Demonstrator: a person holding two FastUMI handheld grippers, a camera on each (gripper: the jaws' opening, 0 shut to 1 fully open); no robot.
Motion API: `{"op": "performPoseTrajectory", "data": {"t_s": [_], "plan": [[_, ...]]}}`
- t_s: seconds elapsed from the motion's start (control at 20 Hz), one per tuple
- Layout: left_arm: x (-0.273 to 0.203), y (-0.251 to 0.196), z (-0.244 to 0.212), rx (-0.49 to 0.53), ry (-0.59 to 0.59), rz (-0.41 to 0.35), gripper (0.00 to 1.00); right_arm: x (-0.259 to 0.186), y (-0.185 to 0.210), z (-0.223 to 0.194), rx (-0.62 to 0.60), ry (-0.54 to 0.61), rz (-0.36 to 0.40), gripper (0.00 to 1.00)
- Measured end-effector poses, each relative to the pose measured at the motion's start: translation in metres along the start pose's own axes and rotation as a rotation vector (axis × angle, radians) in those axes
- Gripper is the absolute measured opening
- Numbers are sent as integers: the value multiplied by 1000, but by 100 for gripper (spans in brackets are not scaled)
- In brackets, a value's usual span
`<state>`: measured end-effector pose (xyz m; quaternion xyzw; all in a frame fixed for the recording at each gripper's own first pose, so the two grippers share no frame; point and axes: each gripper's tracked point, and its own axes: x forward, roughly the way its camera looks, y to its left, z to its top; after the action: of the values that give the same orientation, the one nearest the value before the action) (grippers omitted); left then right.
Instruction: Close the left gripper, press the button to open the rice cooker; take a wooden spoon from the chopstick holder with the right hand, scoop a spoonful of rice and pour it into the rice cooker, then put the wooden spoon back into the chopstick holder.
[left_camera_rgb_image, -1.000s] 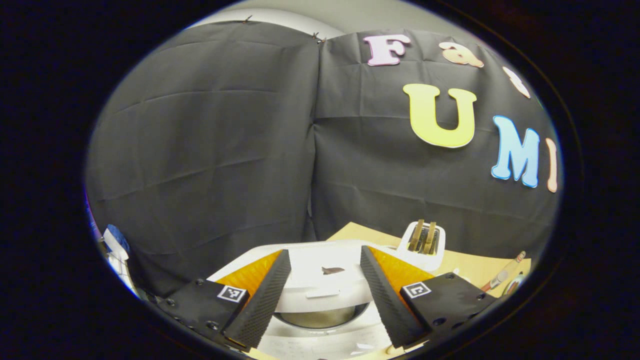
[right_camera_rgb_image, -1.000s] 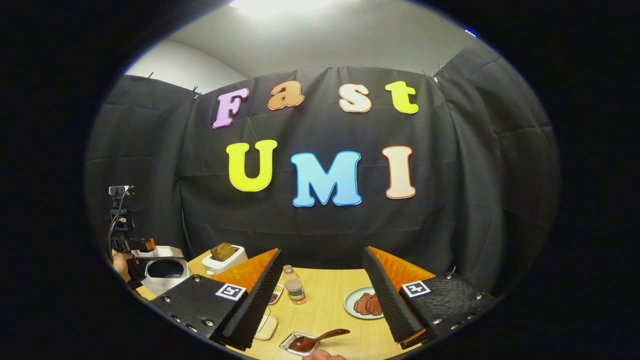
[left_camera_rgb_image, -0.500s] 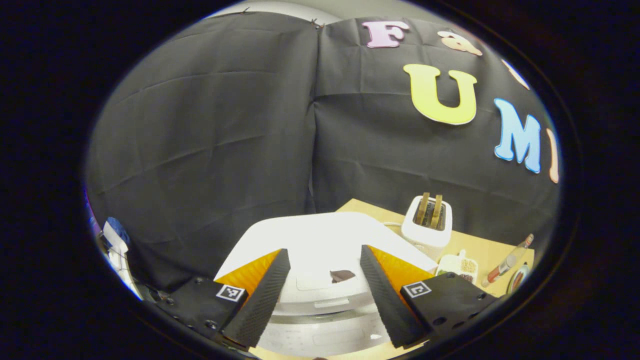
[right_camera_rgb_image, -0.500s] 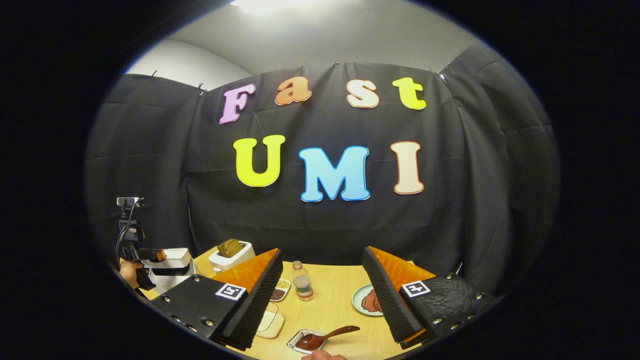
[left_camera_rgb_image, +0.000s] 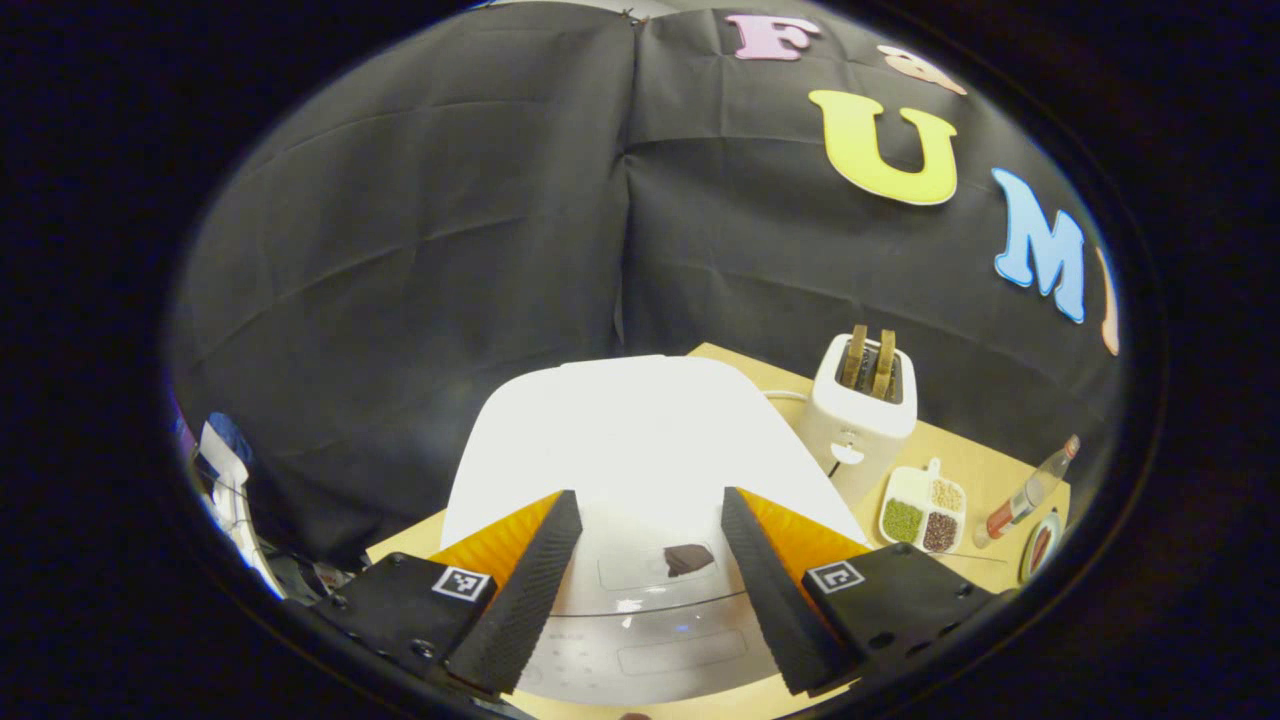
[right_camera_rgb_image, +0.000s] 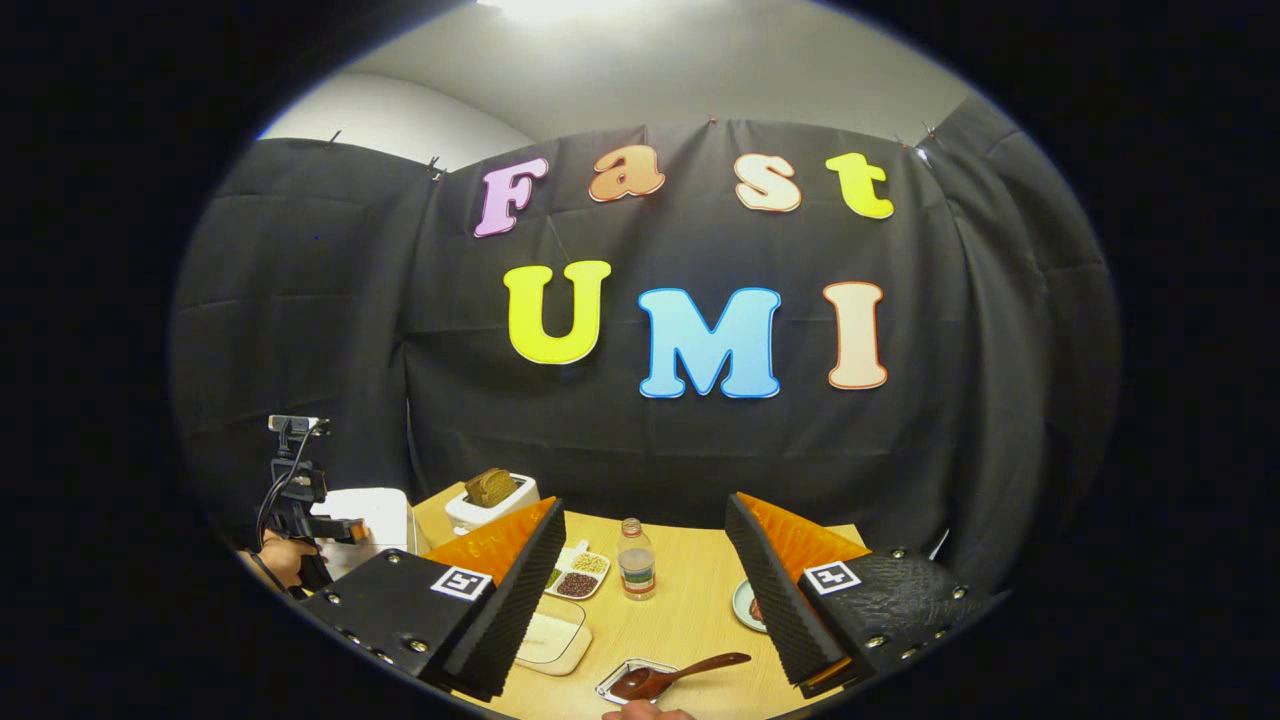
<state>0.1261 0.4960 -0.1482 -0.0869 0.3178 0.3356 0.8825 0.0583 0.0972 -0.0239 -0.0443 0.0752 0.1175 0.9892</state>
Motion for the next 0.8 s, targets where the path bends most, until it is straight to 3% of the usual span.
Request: {"op": "performPoseTrajectory", "data": {"t_s": [0.2,0.4,0.55,0.6,0.65,0.8], "plan": [[1,2,0,1,-23,-5,100,-8,3,-1,-5,-1,22,98],[-4,3,-1,88,-36,-31,100,-19,-11,0,15,-9,21,98],[-6,2,3,17,-32,-46,99,-30,-25,3,22,-21,25,98],[-5,1,6,-6,-49,-46,92,-34,-31,4,25,-30,22,98],[-10,5,3,-14,-50,-33,98,-39,-36,3,29,-30,20,98],[-16,4,19,-50,-148,3,94,-50,-50,-9,37,-16,27,98]]}}
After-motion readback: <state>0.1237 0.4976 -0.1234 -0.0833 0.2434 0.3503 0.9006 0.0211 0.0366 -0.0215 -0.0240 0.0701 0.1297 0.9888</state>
